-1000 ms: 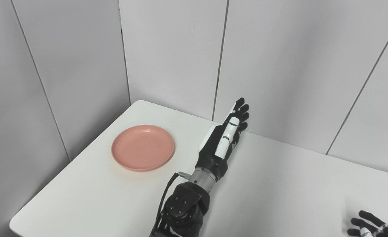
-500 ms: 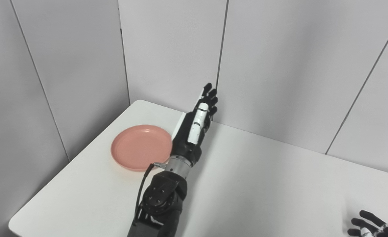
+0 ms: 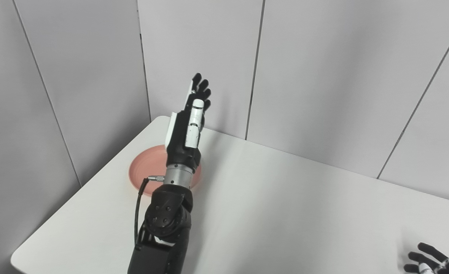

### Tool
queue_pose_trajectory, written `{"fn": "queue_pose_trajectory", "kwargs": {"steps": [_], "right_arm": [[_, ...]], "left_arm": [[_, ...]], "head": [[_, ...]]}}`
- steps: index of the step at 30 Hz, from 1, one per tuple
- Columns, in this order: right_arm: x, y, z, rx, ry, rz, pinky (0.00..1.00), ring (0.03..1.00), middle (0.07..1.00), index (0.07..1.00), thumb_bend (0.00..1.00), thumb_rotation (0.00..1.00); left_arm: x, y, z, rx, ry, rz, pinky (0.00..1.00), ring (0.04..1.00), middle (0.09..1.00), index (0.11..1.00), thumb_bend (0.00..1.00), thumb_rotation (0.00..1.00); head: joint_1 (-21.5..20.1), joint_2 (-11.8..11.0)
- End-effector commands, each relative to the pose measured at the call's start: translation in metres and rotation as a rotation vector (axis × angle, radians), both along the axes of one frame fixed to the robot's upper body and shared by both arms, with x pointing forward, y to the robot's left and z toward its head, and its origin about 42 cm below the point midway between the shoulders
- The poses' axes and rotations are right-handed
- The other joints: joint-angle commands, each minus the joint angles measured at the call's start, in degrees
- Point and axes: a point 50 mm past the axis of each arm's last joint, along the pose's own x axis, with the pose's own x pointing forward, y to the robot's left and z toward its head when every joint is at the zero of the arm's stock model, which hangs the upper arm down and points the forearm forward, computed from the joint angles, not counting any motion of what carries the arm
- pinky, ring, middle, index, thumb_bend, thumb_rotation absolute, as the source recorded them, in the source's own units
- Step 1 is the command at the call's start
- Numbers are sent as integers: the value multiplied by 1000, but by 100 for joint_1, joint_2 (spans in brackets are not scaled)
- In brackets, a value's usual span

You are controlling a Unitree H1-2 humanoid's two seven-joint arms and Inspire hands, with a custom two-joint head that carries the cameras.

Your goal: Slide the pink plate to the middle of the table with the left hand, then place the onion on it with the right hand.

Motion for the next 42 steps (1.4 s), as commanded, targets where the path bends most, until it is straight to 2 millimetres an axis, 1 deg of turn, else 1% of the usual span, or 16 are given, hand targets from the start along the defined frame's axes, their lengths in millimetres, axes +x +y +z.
{"fn": "queue_pose_trajectory", "kwargs": {"steps": [1, 2, 5, 8, 11, 17, 20, 21, 24, 26, 27, 31, 42], "right_arm": [[6, -1, 16, -4, -94, 0, 295, 432, 527, 610, 470, 0], [6, -1, 16, -3, -93, 0, 295, 432, 527, 610, 470, 0], [6, -1, 18, -9, -98, 1, 296, 434, 530, 612, 470, 0], [6, -1, 19, -10, -102, -2, 296, 434, 532, 614, 469, 0], [6, -2, 18, -13, -94, 0, 295, 431, 527, 611, 470, 0], [6, -1, 21, -11, -94, 3, 295, 434, 532, 614, 469, 0], [6, -2, 21, -11, -94, 0, 295, 435, 533, 614, 469, 0], [7, -2, 21, -6, -92, -2, 294, 433, 530, 612, 469, 0], [7, -3, 22, -5, -95, -2, 295, 435, 534, 614, 469, 0], [7, -4, 22, -7, -95, 1, 296, 437, 536, 616, 468, 0], [7, -4, 22, -14, -94, 4, 297, 437, 537, 617, 468, 0], [7, -4, 23, -11, -100, 11, 298, 439, 539, 617, 468, 0], [7, -6, 25, -1, -93, 9, 297, 438, 538, 616, 468, 0]], "left_arm": [[-2, 6, 27, 27, -111, 28, 1000, 999, 999, 980, 453, 1000], [-2, 7, 27, 27, -111, 31, 1000, 1000, 1000, 982, 455, 1000], [-2, 21, 28, 43, -109, 72, 1000, 1000, 998, 987, 453, 1000], [-2, 30, 28, 53, -104, 99, 1000, 995, 995, 986, 456, 1000], [-4, 40, 28, 39, -109, 145, 983, 978, 983, 973, 447, 1000], [-8, 63, 27, 12, -117, 221, 974, 985, 990, 973, 461, 1000], [-12, 76, 25, 11, -113, 268, 970, 982, 984, 967, 465, 1000], [-14, 80, 24, 10, -112, 279, 989, 991, 991, 972, 482, 1000], [-18, 94, 21, -4, -115, 305, 998, 998, 998, 977, 489, 1000], [-21, 102, 18, -14, -118, 324, 997, 997, 997, 980, 480, 1000], [-22, 105, 17, -18, -119, 330, 979, 989, 995, 981, 470, 1000], [-25, 115, 11, -30, -104, 345, 960, 974, 987, 976, 459, 1000], [-24, 131, -3, -73, -46, 379, 992, 979, 983, 973, 433, 1000]], "head": [[14, 3], [14, 3], [11, 9], [26, 11], [34, 19], [52, 31], [70, 37], [70, 37], [87, 44], [91, 45], [97, 44], [94, 60], [116, 90]]}}
